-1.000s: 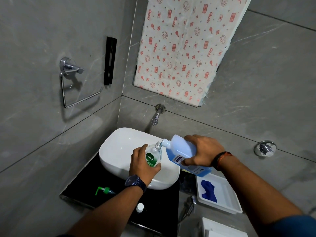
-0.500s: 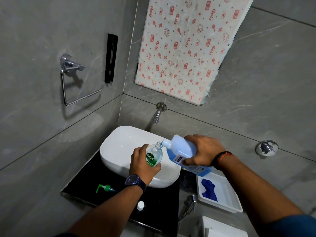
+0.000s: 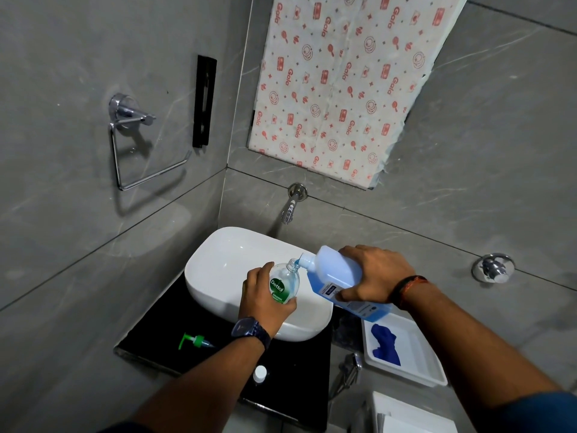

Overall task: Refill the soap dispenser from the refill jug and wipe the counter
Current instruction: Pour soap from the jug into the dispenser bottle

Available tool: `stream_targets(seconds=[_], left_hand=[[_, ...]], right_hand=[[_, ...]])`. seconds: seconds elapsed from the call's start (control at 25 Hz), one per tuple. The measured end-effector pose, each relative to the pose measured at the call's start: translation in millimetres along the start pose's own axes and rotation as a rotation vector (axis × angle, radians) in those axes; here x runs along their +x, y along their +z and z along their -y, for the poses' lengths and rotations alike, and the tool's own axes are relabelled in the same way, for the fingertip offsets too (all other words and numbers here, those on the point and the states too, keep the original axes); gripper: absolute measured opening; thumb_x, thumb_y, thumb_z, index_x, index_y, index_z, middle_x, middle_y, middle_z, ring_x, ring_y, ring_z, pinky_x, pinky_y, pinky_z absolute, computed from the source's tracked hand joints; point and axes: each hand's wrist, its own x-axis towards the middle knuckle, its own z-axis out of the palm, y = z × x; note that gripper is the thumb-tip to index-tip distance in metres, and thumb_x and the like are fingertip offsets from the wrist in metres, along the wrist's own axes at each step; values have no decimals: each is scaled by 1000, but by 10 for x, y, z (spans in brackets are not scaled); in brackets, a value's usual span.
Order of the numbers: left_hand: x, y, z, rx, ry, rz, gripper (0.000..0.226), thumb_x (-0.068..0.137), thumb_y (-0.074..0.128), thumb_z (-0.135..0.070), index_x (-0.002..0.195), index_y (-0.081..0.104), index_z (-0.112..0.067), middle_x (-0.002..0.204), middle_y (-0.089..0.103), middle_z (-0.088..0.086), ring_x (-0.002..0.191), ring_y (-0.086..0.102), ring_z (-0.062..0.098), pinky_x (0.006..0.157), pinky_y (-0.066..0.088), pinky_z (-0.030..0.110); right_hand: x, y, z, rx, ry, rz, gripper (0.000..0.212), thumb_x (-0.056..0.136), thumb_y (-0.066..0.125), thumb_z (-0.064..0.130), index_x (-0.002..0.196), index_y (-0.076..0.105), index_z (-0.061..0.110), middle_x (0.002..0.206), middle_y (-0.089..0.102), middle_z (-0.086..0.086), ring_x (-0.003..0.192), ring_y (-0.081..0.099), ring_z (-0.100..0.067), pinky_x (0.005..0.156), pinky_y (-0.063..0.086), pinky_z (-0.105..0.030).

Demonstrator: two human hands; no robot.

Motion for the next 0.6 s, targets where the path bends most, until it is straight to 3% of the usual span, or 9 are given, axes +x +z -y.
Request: stream_targets(seconds=[0.6], left_hand=[[71, -8, -31, 15, 14, 11, 84, 48, 83, -28, 124, 49, -19, 117, 51, 7, 101, 53, 27, 86, 46, 33]], right_hand=[[33, -66, -19, -18, -8, -19, 82, 50, 61, 74, 122, 44, 38, 107, 62, 7, 90, 60, -20, 68, 40, -29]])
